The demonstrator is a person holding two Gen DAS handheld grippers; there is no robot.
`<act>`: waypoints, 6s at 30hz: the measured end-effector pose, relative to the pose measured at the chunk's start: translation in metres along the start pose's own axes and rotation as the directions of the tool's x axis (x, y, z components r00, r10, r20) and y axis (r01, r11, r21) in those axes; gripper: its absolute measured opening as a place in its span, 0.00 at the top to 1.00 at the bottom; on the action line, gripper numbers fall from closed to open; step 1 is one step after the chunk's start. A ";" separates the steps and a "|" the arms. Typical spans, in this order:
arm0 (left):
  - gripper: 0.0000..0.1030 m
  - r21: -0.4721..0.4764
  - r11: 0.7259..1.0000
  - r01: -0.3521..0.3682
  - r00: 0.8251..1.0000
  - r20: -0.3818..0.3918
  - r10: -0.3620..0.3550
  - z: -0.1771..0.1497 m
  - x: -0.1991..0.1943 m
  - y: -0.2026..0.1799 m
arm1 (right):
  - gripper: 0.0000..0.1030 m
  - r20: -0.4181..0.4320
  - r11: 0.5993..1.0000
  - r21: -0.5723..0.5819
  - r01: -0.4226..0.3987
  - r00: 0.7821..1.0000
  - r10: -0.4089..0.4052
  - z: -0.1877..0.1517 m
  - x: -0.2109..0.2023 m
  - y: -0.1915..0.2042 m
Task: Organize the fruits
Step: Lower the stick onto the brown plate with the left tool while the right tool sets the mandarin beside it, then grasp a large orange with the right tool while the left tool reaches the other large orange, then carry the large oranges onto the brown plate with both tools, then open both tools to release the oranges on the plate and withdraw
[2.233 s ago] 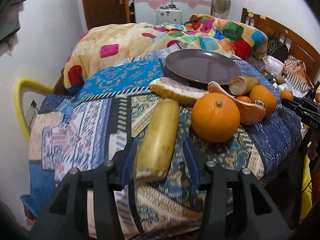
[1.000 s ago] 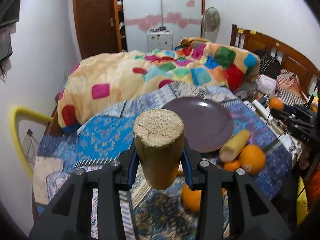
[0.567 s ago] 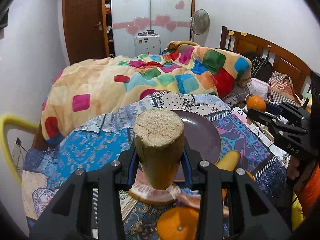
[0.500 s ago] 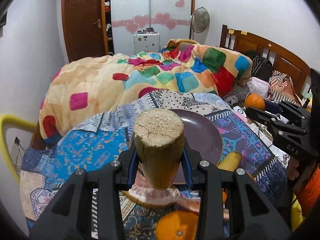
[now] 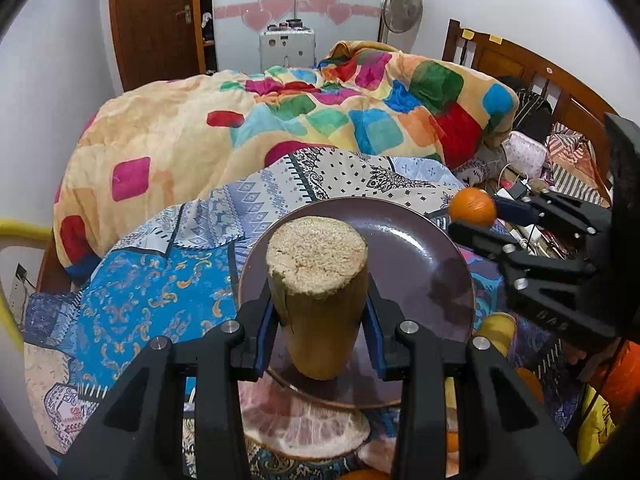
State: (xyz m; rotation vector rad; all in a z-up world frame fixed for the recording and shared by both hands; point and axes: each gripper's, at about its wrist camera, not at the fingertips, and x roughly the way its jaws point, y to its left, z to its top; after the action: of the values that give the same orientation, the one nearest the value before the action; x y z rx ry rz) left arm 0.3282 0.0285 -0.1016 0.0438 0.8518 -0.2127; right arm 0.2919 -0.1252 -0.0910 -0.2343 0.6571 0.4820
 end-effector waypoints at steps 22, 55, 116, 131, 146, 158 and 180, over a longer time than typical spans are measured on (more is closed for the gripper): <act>0.63 -0.007 1.000 -0.011 0.998 -0.057 0.010 0.014 0.026 0.007 | 0.45 -0.145 0.999 -0.022 -0.042 0.989 0.038 0.008 0.046 0.001; 0.13 -0.043 0.993 -0.110 0.991 0.074 0.113 -0.084 -0.112 -0.021 | 0.33 0.067 0.999 -0.042 -0.016 0.998 0.019 -0.041 -0.110 0.052; 0.34 -0.099 0.994 -0.043 0.995 0.086 0.052 -0.107 -0.109 -0.016 | 0.39 0.011 0.990 0.099 -0.102 0.995 0.102 -0.063 -0.092 0.033; 0.34 -0.044 0.999 -0.017 0.995 0.100 0.022 -0.062 -0.075 -0.022 | 0.38 0.022 0.995 0.080 -0.065 0.998 0.063 -0.039 -0.065 0.013; 0.34 0.000 1.000 -0.008 0.999 0.052 0.008 -0.033 -0.022 -0.029 | 0.38 -0.131 0.993 0.029 -0.115 0.984 0.118 -0.023 0.002 0.003; 0.34 0.014 1.000 -0.001 1.000 0.019 0.001 -0.025 0.001 -0.033 | 0.38 -0.156 0.993 -0.025 -0.117 0.981 0.112 -0.011 0.028 0.002; 0.33 -0.019 0.999 0.039 0.999 -0.020 -0.040 -0.026 0.016 -0.031 | 0.36 -0.149 0.988 0.005 -0.156 0.977 0.155 -0.011 0.011 -0.006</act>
State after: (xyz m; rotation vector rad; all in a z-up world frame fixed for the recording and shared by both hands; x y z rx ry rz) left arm 0.3124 -0.0015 -0.1293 0.0114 0.8753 -0.2415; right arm 0.2962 -0.1304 -0.1059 -0.2271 0.8239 0.6216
